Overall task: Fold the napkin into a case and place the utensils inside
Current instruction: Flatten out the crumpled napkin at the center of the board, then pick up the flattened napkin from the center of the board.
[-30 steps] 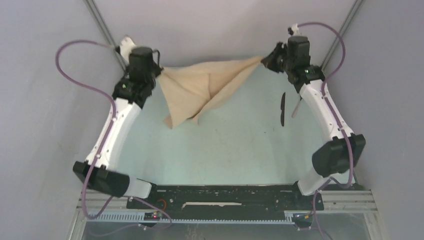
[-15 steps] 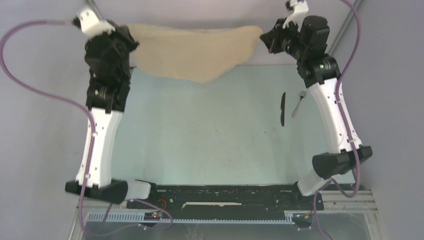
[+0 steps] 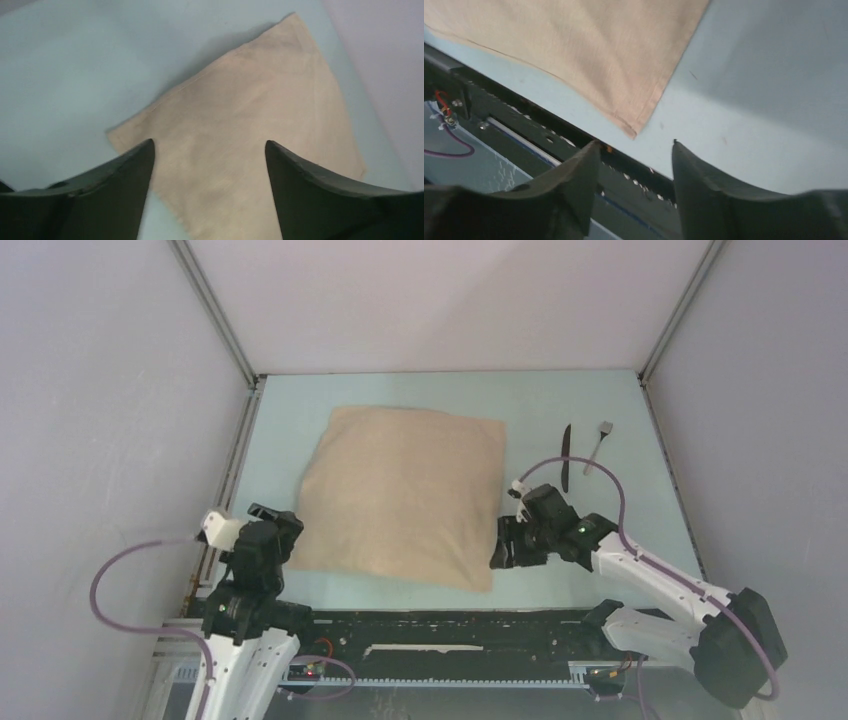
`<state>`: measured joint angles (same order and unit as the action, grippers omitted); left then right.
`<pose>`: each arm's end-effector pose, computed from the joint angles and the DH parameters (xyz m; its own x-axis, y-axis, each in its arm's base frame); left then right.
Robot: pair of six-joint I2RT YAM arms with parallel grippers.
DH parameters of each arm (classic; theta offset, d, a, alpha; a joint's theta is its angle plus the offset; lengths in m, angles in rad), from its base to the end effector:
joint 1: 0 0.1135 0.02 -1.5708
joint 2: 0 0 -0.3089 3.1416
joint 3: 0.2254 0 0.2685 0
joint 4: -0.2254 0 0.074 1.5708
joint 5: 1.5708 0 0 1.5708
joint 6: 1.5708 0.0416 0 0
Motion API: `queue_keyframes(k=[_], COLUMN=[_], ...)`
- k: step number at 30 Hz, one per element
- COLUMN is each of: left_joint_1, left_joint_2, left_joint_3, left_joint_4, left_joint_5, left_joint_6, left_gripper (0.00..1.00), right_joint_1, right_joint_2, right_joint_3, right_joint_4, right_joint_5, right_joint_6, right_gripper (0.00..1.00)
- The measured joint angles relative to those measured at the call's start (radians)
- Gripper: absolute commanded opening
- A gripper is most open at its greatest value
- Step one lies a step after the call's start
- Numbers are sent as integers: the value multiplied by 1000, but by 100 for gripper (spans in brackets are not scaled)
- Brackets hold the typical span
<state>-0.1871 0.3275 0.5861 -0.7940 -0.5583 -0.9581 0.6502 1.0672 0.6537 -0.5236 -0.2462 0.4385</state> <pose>0.0622 0.0106 0.2821 -0.0511 -0.6965 -0.7157 -0.5768 0.6056 -0.5482 0.1550 0.1306 0.2417 -0.8788 -0.1510 -0.4527 -0.3632 0.8270 0.4292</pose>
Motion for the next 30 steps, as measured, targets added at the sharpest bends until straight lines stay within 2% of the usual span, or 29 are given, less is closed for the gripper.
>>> queue_keyframes(k=[3,7,10,13,17,22,25,30], left_joint_1=[0,0,0,1,1,1,3,10], left_joint_2=[-51,-58,-34,60,334,776,960,1222], left_joint_3=[10,93,130,121,114,196,224,338], left_joint_4=[-131,-226,-200,-84,167,429,557,680], left_joint_5=[1,-10,-22,22,211,401,451,472], left_joint_6=[-52,-90,-75,-14,61,76,56,-29], left_gripper=[98,98,97,97,96,98,98,100], right_joint_1=[-43,-162,-237,-277,-312,-341,-365,-410], right_joint_2=[-51,-60,37,201,410,666,809,912], right_joint_3=[-39,-10,34,122,283,519,644,670], right_joint_4=[-90,-83,-13,52,116,180,182,214], right_joint_5=[6,-12,-10,0,50,124,130,94], right_joint_6=[66,80,100,132,164,172,182,205], right_gripper=[69,66,62,62,60,58,63,67])
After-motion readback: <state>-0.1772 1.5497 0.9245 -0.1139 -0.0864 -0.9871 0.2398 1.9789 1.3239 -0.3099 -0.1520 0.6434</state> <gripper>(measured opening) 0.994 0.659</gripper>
